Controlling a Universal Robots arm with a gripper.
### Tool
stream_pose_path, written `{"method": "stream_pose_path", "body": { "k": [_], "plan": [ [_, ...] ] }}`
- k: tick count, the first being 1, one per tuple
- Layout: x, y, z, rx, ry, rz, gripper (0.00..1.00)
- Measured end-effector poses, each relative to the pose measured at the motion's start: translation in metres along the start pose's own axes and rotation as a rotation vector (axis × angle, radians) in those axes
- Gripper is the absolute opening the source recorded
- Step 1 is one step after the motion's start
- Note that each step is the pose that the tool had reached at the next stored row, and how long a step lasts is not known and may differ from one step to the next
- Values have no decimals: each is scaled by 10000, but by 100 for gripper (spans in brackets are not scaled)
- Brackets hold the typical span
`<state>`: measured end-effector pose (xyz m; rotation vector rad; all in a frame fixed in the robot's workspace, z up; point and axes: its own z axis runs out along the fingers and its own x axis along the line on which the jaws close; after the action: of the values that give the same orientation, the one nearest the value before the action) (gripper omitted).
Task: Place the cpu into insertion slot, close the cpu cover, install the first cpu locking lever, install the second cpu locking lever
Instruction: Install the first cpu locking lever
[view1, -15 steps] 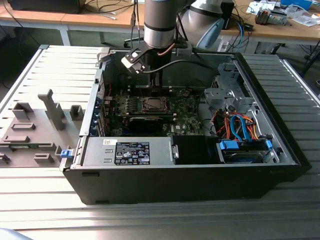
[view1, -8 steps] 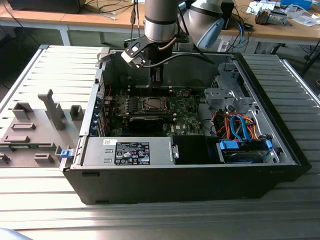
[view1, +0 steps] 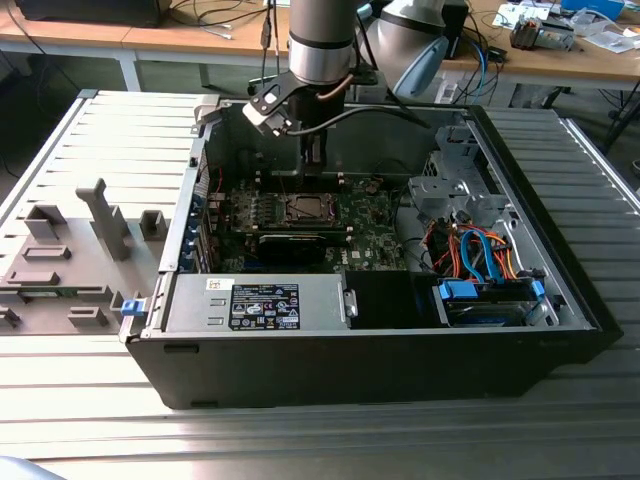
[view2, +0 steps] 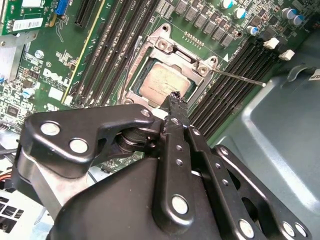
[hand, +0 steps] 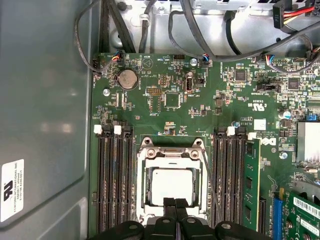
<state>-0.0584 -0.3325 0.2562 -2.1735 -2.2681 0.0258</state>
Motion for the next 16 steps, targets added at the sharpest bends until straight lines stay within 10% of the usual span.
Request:
{"method": "stream_pose_path", "body": {
  "k": [16],
  "plan": [
    [0, 0, 0, -13, -23, -1144, 11]
  ]
}}
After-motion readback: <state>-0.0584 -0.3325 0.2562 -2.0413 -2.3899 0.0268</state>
